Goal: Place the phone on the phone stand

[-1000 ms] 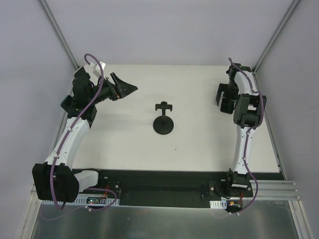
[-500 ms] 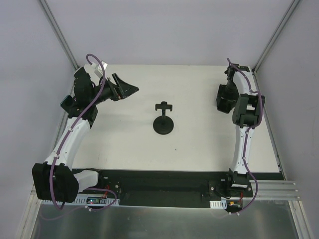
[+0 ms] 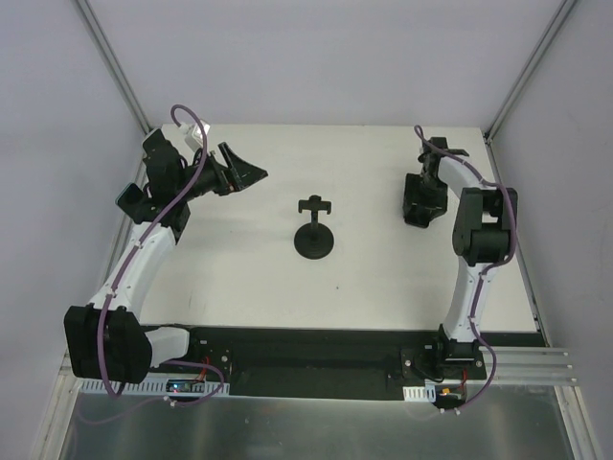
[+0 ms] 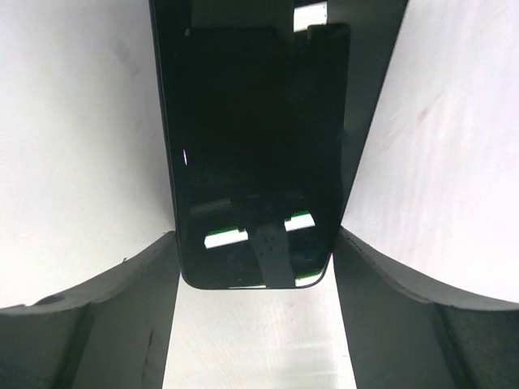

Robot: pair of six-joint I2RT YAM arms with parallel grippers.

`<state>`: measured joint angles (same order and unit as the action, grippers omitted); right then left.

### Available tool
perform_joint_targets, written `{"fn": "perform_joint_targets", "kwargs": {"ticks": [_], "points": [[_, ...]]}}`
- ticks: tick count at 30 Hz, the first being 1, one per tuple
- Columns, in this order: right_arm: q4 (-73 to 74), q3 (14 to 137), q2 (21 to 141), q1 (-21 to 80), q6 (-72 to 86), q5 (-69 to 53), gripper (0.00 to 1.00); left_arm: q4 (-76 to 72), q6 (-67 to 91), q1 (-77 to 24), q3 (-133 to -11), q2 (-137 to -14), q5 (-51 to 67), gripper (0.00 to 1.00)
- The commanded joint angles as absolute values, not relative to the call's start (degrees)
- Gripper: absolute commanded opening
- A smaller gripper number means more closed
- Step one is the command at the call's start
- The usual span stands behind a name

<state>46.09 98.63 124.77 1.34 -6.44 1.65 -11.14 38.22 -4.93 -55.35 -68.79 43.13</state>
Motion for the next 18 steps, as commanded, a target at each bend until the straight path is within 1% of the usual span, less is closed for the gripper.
{"fn": "perform_joint_targets", "kwargs": {"ticks": [1, 3, 4, 6, 7, 9, 10, 11, 13, 15, 18], "points": [[32.8, 88.0, 112.7, 4.1, -7.9, -2.8, 0.01, -11.9, 37.4, -5.4, -57.0, -70.5, 44.8, 0.82], [29.7, 84.5, 108.8, 4.1, -4.4, -6.3, 0.01, -11.9, 37.7, -5.6, -57.1, -71.0, 45.4, 0.82], [27.4, 82.7, 107.9, 4.6, -3.4, -10.2, 0.01, -11.9, 38.0, -5.7, -57.5, -71.8, 45.8, 0.81], [24.8, 77.1, 104.5, 5.3, -0.2, -12.6, 0.01, -11.9, 38.2, -6.1, -57.8, -72.4, 46.7, 0.80], [21.3, 75.1, 103.5, 6.1, 2.0, -15.5, 0.01, -11.8, 38.3, -6.3, -58.1, -73.2, 46.8, 0.80], [17.3, 68.3, 99.5, 6.7, 4.3, -17.5, 0.01, -11.7, 38.5, -7.0, -58.4, -73.9, 47.2, 0.80], [12.4, 66.1, 98.1, 6.9, 6.5, -20.0, 0.01, -11.6, 38.8, -7.3, -58.8, -74.8, 47.4, 0.80], [10.2, 61.7, 95.6, 7.2, 7.5, -20.7, 0.01, -11.5, 38.8, -7.6, -59.1, -75.3, 47.7, 0.80], [5.9, 58.9, 93.8, 7.4, 10.1, -23.6, 0.01, -10.8, 39.0, -8.3, -59.9, -76.7, 48.9, 0.79], [5.4, 57.5, 92.7, 7.6, 11.4, -24.7, 0.01, -10.0, 39.2, -8.7, -60.4, -77.3, 49.4, 0.79], [10.0, 57.9, 92.4, 8.4, 10.8, -24.3, 0.01, -9.5, 39.4, -8.7, -60.8, -77.9, 49.7, 0.78]]}}
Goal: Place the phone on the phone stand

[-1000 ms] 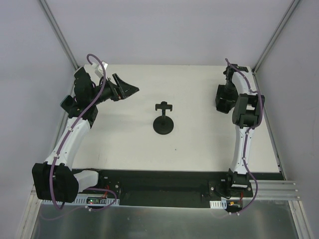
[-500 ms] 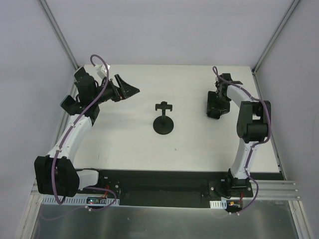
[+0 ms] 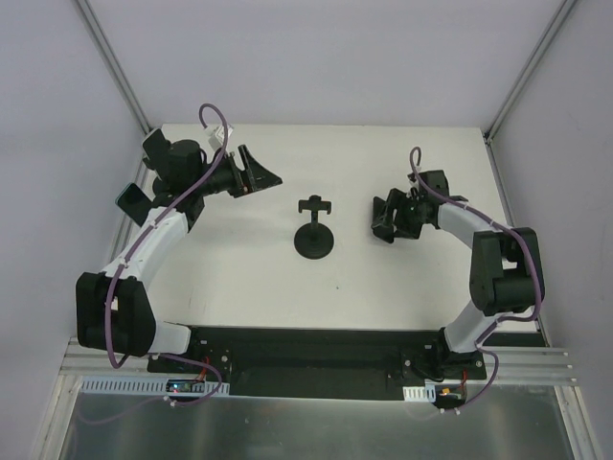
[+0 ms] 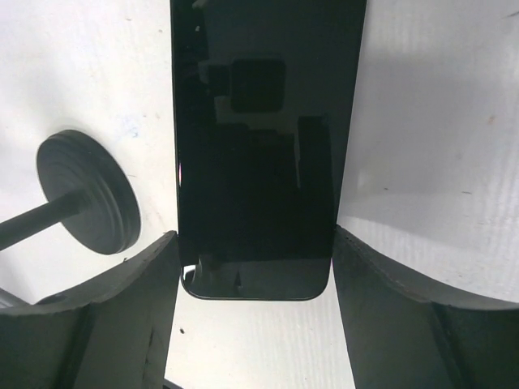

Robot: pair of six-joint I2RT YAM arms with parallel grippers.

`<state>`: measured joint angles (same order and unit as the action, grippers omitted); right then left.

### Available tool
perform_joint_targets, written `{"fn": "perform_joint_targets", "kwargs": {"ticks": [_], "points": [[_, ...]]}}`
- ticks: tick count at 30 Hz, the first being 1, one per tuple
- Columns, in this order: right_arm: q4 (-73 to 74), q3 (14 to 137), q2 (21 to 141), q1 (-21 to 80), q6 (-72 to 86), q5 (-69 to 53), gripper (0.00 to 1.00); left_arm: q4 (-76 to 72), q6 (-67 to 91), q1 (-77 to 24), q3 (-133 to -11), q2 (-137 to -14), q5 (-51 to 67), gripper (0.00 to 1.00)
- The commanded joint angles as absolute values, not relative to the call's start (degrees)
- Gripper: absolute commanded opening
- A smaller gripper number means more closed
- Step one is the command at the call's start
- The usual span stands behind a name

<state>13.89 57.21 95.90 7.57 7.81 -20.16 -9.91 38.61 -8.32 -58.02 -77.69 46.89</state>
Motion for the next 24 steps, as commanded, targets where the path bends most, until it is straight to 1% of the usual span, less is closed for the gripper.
{"fn": "perform_joint_targets", "kwargs": {"ticks": [1, 4, 7, 10, 14, 17, 18, 19, 21, 22, 24], "points": [[13.4, 57.8, 92.0, 9.6, 10.3, -23.0, 0.01, -9.5, 39.0, -8.7, -60.6, -77.5, 49.7, 0.78], [19.1, 55.8, 90.2, 12.1, 7.5, -20.9, 0.01, -8.8, 38.3, -8.8, -60.7, -76.9, 49.0, 0.78], [21.0, 52.1, 85.7, 13.7, 6.1, -20.5, 0.01, -8.4, 38.3, -8.8, -61.0, -76.6, 49.0, 0.78], [19.1, 46.2, 80.5, 13.9, 8.5, -26.2, 0.01, -8.3, 38.5, -8.8, -61.3, -76.3, 49.1, 0.76], [14.4, 38.4, 74.5, 14.4, 16.9, -32.8, 0.01, -8.3, 36.1, -9.8, -61.0, -74.1, 47.9, 0.68], [10.1, 34.8, 70.0, 15.4, 25.6, -34.3, 0.01, -7.7, 32.3, -13.3, -58.6, -69.4, 39.7, 0.67], [7.7, 32.4, 68.8, 15.7, 28.0, -34.5, 0.01, -6.7, 31.1, -16.2, -58.1, -67.8, 36.9, 0.67], [6.1, 31.3, 67.6, 16.3, 33.1, -34.6, 0.01, -6.6, 29.5, -18.1, -56.5, -64.5, 31.2, 0.68], [1.4, 27.9, 63.8, 16.9, 38.2, -33.4, 0.01, -6.8, 29.2, -20.9, -53.5, -60.8, 25.7, 0.71], [0.3, 26.8, 62.4, 17.6, 41.5, -32.4, 0.01, -7.9, 30.5, -24.0, -48.8, -56.6, 19.7, 0.71], [-4.4, 25.0, 58.8, 18.7, 48.8, -29.1, 0.01, -13.3, 32.2, -26.8, -42.0, -52.2, 15.8, 0.72]]}}
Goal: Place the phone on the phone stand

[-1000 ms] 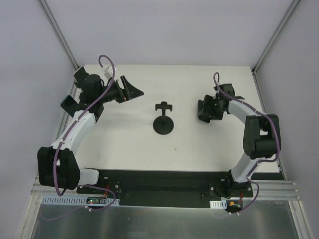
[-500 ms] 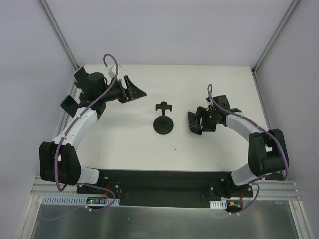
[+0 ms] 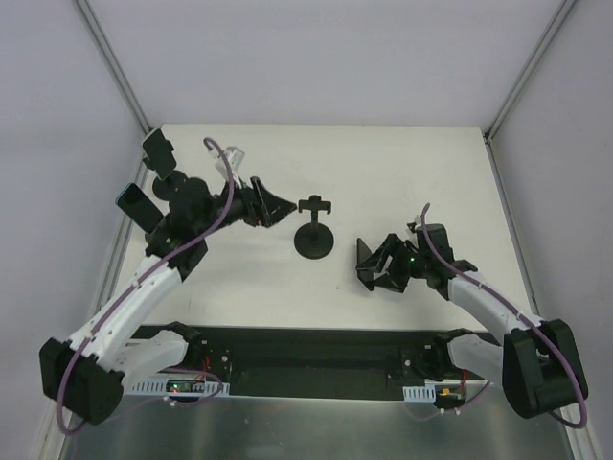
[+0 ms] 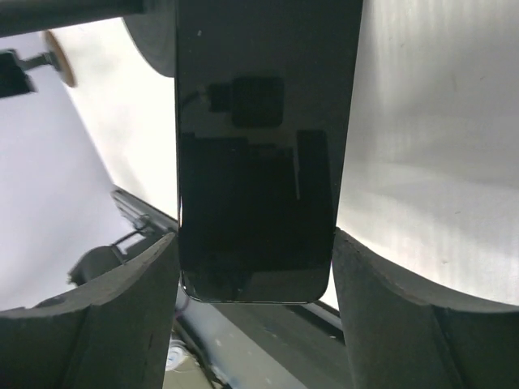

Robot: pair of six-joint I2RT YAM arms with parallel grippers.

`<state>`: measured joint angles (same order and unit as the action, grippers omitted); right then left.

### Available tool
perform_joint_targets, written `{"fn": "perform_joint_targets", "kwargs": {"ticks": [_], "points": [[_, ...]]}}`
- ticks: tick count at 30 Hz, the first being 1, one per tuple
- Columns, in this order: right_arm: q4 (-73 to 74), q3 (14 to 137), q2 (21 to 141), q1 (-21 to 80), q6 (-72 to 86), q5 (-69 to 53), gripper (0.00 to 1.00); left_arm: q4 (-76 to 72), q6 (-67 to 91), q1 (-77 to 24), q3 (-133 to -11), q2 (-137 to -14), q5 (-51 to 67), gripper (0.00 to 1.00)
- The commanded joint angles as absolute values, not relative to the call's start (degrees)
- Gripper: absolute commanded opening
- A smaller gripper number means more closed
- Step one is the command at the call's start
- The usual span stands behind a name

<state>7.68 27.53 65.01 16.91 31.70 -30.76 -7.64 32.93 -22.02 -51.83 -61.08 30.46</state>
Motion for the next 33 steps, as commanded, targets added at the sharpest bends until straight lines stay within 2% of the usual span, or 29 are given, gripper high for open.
{"fn": "perform_joint_targets", "kwargs": {"ticks": [1, 4, 6, 9, 13, 15, 18, 20, 24, 33], "points": [[-4.7, 24.4, 58.0, 19.5, 50.4, -28.0, 0.00, -21.3, 34.2, -29.7, -34.2, -48.4, 14.1, 0.73], [-5.5, 23.8, 55.4, 20.4, 55.5, -23.7, 0.01, -31.3, 34.4, -35.2, -23.7, -45.0, 7.4, 0.75], [-5.1, 23.6, 54.4, 21.1, 58.8, -21.1, 0.01, -33.0, 32.8, -40.9, -22.3, -46.0, 4.3, 0.76], [-6.1, 22.2, 53.6, 22.6, 63.6, -18.5, 0.01, -39.4, 29.6, -49.5, -21.8, -51.1, 0.3, 0.80], [-8.3, 20.7, 52.5, 25.5, 68.0, -14.8, 0.01, -46.6, 25.1, -55.9, -24.7, -62.1, -3.3, 0.85], [-9.2, 20.0, 52.1, 26.7, 69.5, -13.4, 0.01, -48.2, 22.6, -58.6, -27.2, -65.6, -4.1, 0.95], [-9.7, 19.2, 51.0, 28.3, 72.1, -11.3, 0.01, -49.1, 21.2, -60.7, -29.9, -71.0, -4.3, 0.98], [-9.8, 19.1, 50.5, 29.0, 73.3, -10.5, 0.01, -49.3, 21.3, -61.2, -30.8, -74.3, -5.3, 0.96], [-9.9, 19.0, 50.4, 30.8, 75.0, -8.4, 0.01, -51.9, 22.1, -61.8, -32.2, -79.7, -5.1, 0.84], [-11.7, 19.3, 50.5, 33.9, 78.2, -4.8, 0.01, -50.7, 25.7, -62.8, -36.2, -86.4, -9.7, 0.71]]}}
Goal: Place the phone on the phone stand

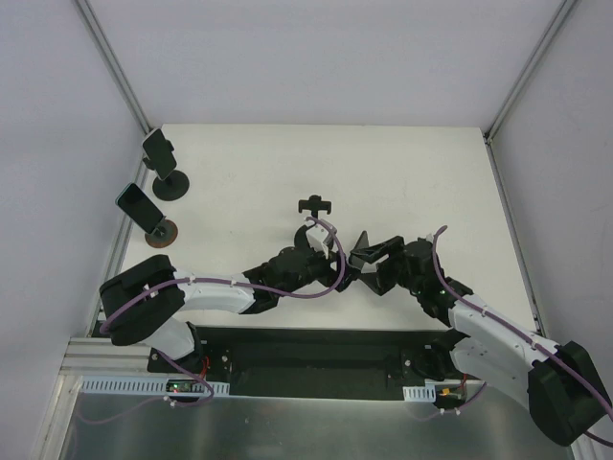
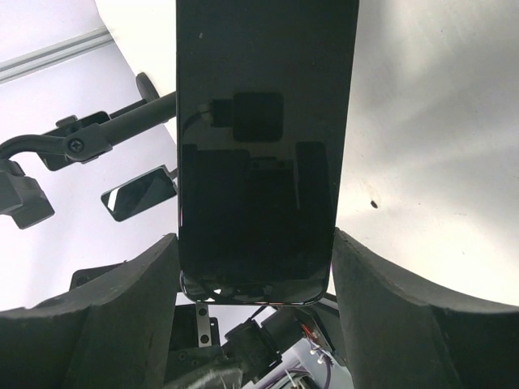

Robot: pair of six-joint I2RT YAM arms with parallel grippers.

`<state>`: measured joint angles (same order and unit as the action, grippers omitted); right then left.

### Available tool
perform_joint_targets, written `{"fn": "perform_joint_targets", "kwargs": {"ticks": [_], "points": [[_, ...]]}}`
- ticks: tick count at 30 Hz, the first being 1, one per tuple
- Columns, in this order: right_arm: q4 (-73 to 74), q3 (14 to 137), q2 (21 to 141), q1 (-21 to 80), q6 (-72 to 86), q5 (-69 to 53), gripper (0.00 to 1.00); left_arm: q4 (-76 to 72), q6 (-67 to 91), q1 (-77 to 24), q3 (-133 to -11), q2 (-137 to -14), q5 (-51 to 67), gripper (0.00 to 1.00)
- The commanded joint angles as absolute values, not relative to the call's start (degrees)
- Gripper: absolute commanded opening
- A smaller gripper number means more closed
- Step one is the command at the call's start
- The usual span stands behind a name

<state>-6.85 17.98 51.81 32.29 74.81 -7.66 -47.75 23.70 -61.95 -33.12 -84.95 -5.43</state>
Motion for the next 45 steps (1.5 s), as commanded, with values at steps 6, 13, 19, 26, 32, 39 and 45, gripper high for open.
{"fn": "perform_joint_targets", "kwargs": {"ticks": [6, 13, 19, 26, 32, 39, 45], "points": [[-8.1, 19.3, 47.7, 35.7, 80.2, -0.4, 0.01, -48.4, 27.4, -62.9, -39.2, -89.4, -12.6, 0.55], [-7.7, 19.4, 45.5, 35.8, 81.5, 2.6, 0.01, -47.3, 27.3, -63.4, -39.4, -90.3, -12.7, 0.60], [-7.9, 20.8, 45.9, 35.8, 81.5, 1.9, 0.01, -45.2, 25.0, -63.4, -41.2, -91.8, -11.5, 0.59], [-6.8, 21.9, 45.1, 37.1, 80.6, 0.5, 0.01, -42.1, 22.6, -63.4, -43.6, -92.7, -11.4, 0.28], [-5.2, 20.7, 43.2, 38.7, 78.7, -1.8, 0.13, -34.8, 19.8, -63.4, -46.8, -91.8, -12.2, 0.00], [4.1, 22.3, 37.1, 35.5, 51.4, -7.3, 0.97, -26.2, 19.2, -63.3, -43.7, -81.7, -8.1, 0.00], [22.4, 37.7, 42.3, 30.1, 7.7, -21.4, 0.96, -13.6, 17.2, -59.7, -41.5, -69.7, 11.0, 0.00]]}}
